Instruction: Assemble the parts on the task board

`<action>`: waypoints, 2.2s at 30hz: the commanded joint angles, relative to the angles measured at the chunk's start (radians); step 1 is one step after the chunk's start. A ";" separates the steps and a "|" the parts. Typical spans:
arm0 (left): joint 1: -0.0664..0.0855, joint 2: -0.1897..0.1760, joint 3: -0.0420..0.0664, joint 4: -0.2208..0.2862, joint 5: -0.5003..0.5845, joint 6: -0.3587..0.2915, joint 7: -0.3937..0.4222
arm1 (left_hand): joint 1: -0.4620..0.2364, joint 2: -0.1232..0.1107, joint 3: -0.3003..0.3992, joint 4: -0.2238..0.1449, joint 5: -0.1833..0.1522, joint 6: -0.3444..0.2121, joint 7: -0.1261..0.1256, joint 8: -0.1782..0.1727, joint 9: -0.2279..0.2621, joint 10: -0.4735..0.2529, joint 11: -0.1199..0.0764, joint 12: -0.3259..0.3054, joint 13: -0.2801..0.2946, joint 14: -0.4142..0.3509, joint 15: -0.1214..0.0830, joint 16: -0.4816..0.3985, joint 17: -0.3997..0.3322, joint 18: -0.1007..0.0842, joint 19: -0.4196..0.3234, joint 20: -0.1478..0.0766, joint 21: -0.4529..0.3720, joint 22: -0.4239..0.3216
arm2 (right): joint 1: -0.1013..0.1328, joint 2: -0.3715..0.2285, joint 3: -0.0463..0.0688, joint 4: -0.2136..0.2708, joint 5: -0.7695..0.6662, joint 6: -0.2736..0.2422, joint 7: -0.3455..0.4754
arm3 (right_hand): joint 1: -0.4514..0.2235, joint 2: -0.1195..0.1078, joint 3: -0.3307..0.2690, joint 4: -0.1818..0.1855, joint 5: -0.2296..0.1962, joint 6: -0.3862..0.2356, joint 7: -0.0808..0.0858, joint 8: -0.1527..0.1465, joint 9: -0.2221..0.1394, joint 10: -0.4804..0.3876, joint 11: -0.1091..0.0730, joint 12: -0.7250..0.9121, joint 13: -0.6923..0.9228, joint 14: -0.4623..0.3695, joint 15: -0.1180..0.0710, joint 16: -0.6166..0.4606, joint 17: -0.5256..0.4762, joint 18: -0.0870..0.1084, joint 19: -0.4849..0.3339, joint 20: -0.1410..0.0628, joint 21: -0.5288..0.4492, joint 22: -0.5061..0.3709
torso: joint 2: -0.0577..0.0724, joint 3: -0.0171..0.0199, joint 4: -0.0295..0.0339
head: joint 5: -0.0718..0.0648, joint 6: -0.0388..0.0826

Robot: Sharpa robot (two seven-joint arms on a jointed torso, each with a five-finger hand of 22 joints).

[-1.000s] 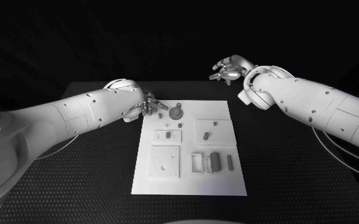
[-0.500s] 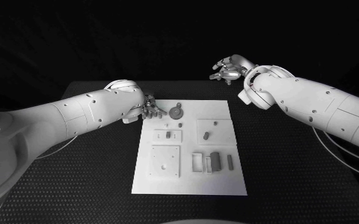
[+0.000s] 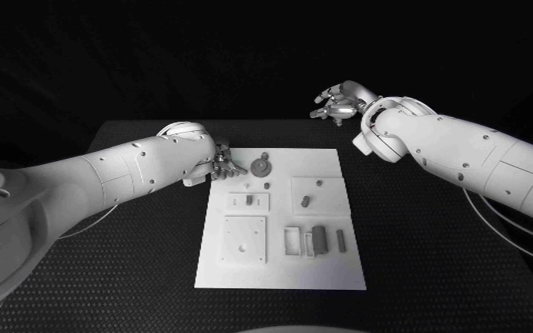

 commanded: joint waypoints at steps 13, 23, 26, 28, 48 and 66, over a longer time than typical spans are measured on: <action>-0.002 0.015 0.001 -0.021 0.044 0.008 0.004 | -0.063 0.005 -0.009 -0.001 0.027 0.007 -0.001 -0.013 -0.004 0.007 -0.002 -0.009 -0.001 0.005 -0.002 0.004 -0.007 -0.008 0.007 0.000 -0.007 -0.003 | 0.000 0.001 0.001 0.001 -0.011 0.011 0.006 | 0.001 0.011 -0.004 -0.002 0.002 0.000 0.045 0.006 -0.001 -0.004 0.000 0.007 -0.002 -0.002 -0.004 0.006 -0.002 0.037 -0.001 -0.008 -0.003 0.017 | 0.000 -0.0001 0.0000 | -0.001 -0.003; -0.003 0.021 0.001 -0.036 0.093 0.003 -0.002 | -0.053 0.004 -0.006 -0.002 0.075 0.005 0.000 -0.015 -0.004 0.006 -0.001 -0.011 0.000 0.002 -0.002 0.005 -0.009 -0.009 0.003 0.001 -0.007 -0.003 | 0.000 0.001 0.001 0.001 -0.011 0.012 0.006 | 0.001 0.011 -0.004 -0.002 0.002 0.000 0.045 0.006 -0.002 -0.004 0.000 0.007 -0.002 -0.002 -0.004 0.006 -0.002 0.037 -0.001 -0.008 -0.003 0.017 | 0.000 0.0011 0.0019 | -0.002 -0.003; -0.003 0.024 0.001 -0.037 0.097 -0.001 -0.002 | -0.044 0.009 -0.005 -0.003 0.087 0.005 0.000 -0.015 -0.004 0.006 -0.001 -0.011 0.000 0.002 -0.001 0.006 -0.009 -0.009 0.003 0.001 -0.006 -0.003 | 0.000 0.002 0.001 0.001 -0.011 0.013 0.007 | 0.001 0.011 -0.004 -0.002 0.002 0.000 0.045 0.006 -0.002 -0.004 0.000 0.007 -0.002 -0.002 -0.004 0.006 -0.002 0.037 -0.001 -0.008 -0.003 0.017 | 0.000 0.0010 0.0009 | -0.001 -0.002; -0.003 0.027 0.001 -0.040 0.103 0.000 -0.001 | -0.034 0.019 -0.006 -0.004 0.092 0.005 0.000 -0.015 -0.003 0.006 0.000 -0.011 0.000 0.001 -0.001 0.007 -0.009 -0.009 0.002 0.001 -0.006 -0.002 | 0.000 0.002 0.001 0.001 -0.011 0.014 0.006 | 0.001 0.011 -0.004 -0.002 0.002 0.000 0.045 0.006 -0.002 -0.004 0.000 0.007 -0.003 -0.002 -0.004 0.006 -0.002 0.037 -0.001 -0.008 -0.003 0.017 | 0.000 0.0010 0.0004 | 0.000 -0.002; -0.010 0.032 0.001 -0.051 0.114 -0.015 -0.012 | 0.117 0.075 -0.050 -0.007 0.124 0.000 0.002 -0.016 0.004 0.003 0.002 -0.013 0.004 -0.004 0.001 0.011 -0.013 -0.010 -0.003 0.004 -0.006 0.003 | 0.000 0.003 0.001 0.000 -0.012 0.018 0.004 | 0.001 0.012 -0.004 -0.003 0.002 0.000 0.045 0.006 -0.002 -0.005 0.000 0.008 -0.003 -0.002 -0.004 0.006 -0.003 0.037 -0.001 -0.008 -0.003 0.017 | 0.000 0.0011 -0.0003 | -0.002 -0.006; -0.010 0.015 0.001 -0.052 0.148 -0.023 0.004 | 0.273 0.095 0.099 -0.057 0.097 0.016 -0.004 -0.007 0.013 0.018 -0.004 -0.008 0.010 0.007 0.001 0.022 -0.012 -0.010 0.005 0.004 -0.003 0.004 | 0.000 0.003 0.001 -0.003 -0.012 0.023 0.004 | 0.000 0.012 -0.005 -0.002 0.002 -0.001 0.045 0.006 -0.002 -0.005 0.000 0.009 -0.004 -0.002 -0.004 0.007 -0.003 0.037 -0.001 -0.008 -0.003 0.017 | 0.000 0.0016 0.0008 | -0.004 -0.008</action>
